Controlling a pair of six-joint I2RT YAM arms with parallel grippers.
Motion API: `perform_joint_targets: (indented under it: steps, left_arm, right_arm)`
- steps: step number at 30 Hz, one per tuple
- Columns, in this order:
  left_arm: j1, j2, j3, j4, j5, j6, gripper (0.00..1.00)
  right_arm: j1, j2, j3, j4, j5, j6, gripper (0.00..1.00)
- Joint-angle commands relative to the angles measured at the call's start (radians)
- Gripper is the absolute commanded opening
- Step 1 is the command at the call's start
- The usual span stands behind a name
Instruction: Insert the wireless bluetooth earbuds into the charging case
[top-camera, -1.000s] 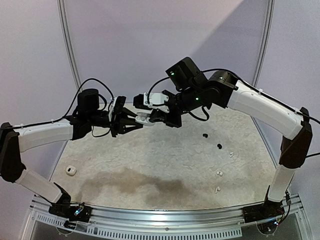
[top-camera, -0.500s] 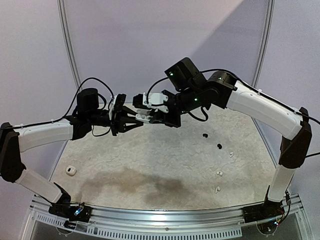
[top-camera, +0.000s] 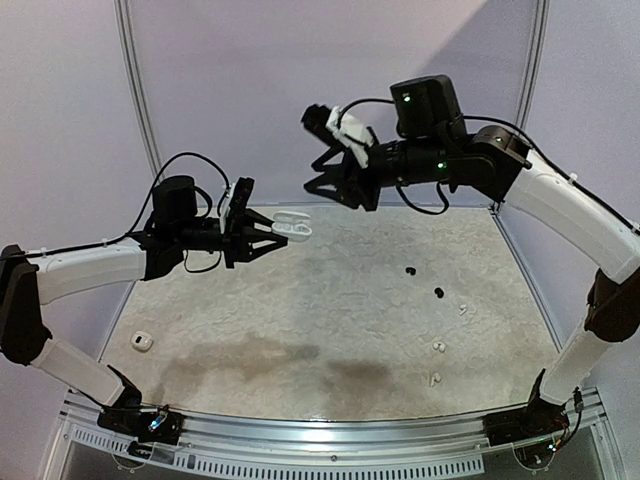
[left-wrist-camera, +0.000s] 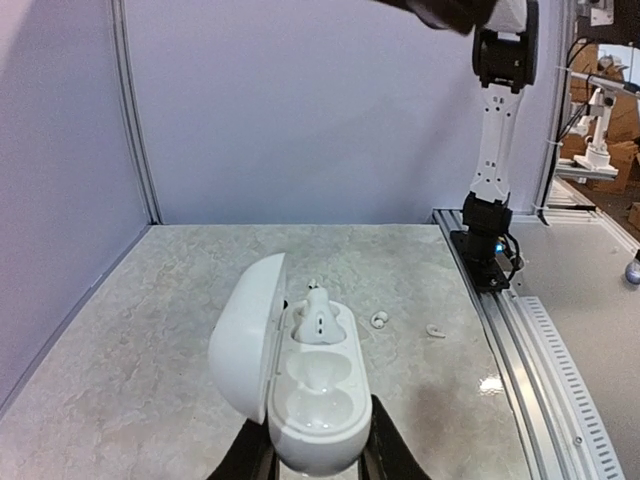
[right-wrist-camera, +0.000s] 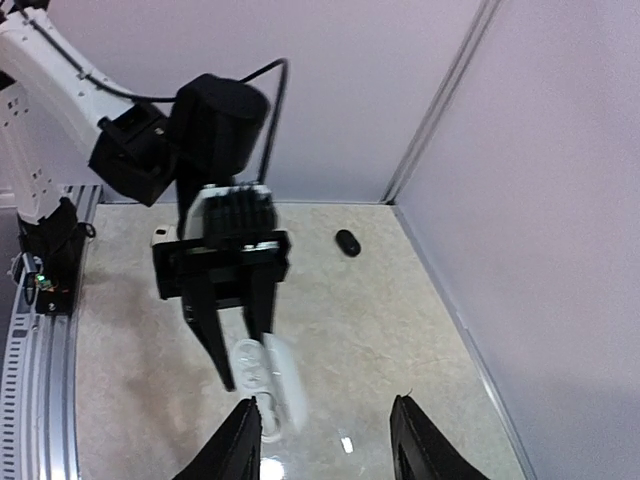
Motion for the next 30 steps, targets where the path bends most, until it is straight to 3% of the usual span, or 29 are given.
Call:
perform_joint_targets:
  steps: [1,7,9,13,18,30]
  left_arm:
    - [0.007,0.005,-0.024,0.033,-0.037,-0.056,0.00]
    - [0.007,-0.004,-0.027,0.037,-0.040,-0.052,0.00]
    - [0.007,-0.009,-0.032,0.039,-0.038,-0.049,0.00]
    - [0.007,-0.020,-0.058,0.047,-0.041,-0.044,0.00]
    - [0.006,-0.013,-0.062,0.071,-0.043,-0.048,0.00]
    - [0.003,-0.026,-0.070,0.060,-0.045,-0.027,0.00]
  right_arm:
    - [-0.117,-0.063,-0.033,0.046,0.026,0.308,0.48]
    - [-0.332,-0.074,-0.145,-0.223,0.157,0.709,0.50]
    - [-0.370,-0.066,-0.223,-0.325,0.188,0.763,0.50]
    - [-0.388,-0.047,-0.420,-0.421,0.177,0.786,0.49]
    - [-0.400,-0.033,-0.637,-0.391,0.117,0.766,0.45]
    - [-0.405,0.023,-0.832,-0.330,0.098,0.731,0.29]
